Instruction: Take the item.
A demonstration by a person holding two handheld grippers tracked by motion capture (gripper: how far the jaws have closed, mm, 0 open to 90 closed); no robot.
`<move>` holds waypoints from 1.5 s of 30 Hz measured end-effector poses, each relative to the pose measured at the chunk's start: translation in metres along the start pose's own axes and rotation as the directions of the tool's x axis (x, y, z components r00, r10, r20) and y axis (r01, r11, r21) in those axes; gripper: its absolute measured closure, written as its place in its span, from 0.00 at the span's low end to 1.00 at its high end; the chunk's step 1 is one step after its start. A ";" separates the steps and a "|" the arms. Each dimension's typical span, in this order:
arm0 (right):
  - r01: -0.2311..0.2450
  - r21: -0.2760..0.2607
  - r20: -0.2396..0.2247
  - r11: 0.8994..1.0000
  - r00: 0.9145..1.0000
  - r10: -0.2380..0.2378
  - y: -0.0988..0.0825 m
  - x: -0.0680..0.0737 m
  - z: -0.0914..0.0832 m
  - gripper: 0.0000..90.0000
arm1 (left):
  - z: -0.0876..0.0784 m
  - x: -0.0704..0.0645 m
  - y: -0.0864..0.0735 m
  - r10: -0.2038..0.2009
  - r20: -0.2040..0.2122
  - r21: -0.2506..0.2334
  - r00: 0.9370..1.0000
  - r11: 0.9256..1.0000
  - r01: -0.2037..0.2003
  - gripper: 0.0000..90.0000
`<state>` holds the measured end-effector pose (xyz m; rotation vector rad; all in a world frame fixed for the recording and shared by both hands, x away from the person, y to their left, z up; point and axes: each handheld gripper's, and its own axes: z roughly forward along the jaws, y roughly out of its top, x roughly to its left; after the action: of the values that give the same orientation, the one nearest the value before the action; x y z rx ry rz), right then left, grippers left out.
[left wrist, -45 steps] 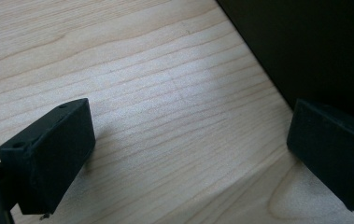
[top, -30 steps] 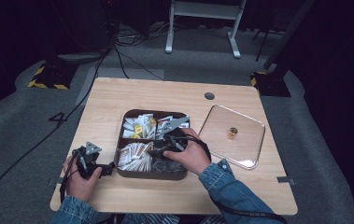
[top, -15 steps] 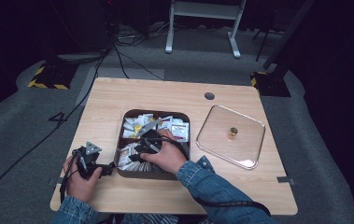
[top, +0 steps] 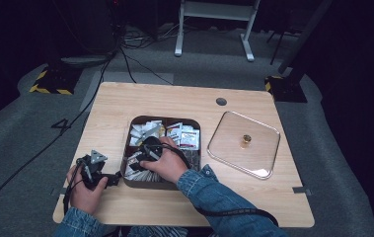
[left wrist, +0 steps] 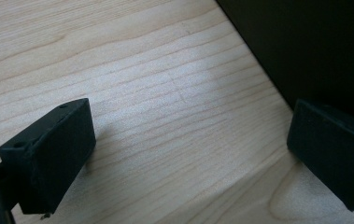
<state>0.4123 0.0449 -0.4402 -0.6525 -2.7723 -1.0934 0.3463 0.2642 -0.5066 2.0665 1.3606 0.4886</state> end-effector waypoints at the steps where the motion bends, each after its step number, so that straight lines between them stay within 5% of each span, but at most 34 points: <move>1: -0.004 0.003 0.009 1.000 1.000 0.004 -0.001 -0.001 0.000 0.61 | 0.000 0.000 0.000 0.000 0.000 0.000 1.000 1.000 0.000 0.02; 5: -0.034 0.020 0.030 0.999 0.999 0.034 -0.005 -0.006 0.003 0.60 | 0.000 0.000 0.000 0.002 0.000 0.000 1.000 1.000 -0.002 0.02; 11: 0.005 0.013 0.015 1.000 1.000 -0.005 -0.003 -0.001 0.006 0.61 | 0.000 0.000 0.000 0.002 0.000 0.000 1.000 1.000 -0.002 0.02; 17: 0.049 0.007 0.029 0.999 0.998 -0.049 0.003 0.006 0.012 0.70 | 0.000 0.000 0.000 0.000 0.000 0.000 1.000 1.000 0.000 0.02; 30: 0.052 0.055 0.007 0.997 0.999 -0.052 0.005 0.005 0.022 0.85 | 0.000 0.000 0.000 0.000 0.000 0.000 1.000 1.000 0.000 0.02; 45: 0.058 0.042 0.002 0.997 0.998 -0.058 0.004 0.002 0.024 0.98 | 0.000 0.000 0.000 0.001 -0.001 -0.001 1.000 1.000 -0.001 0.02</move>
<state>0.4136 0.0649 -0.4550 -0.5731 -2.8253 -1.0429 0.3463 0.2642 -0.5066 2.0665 1.3601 0.4898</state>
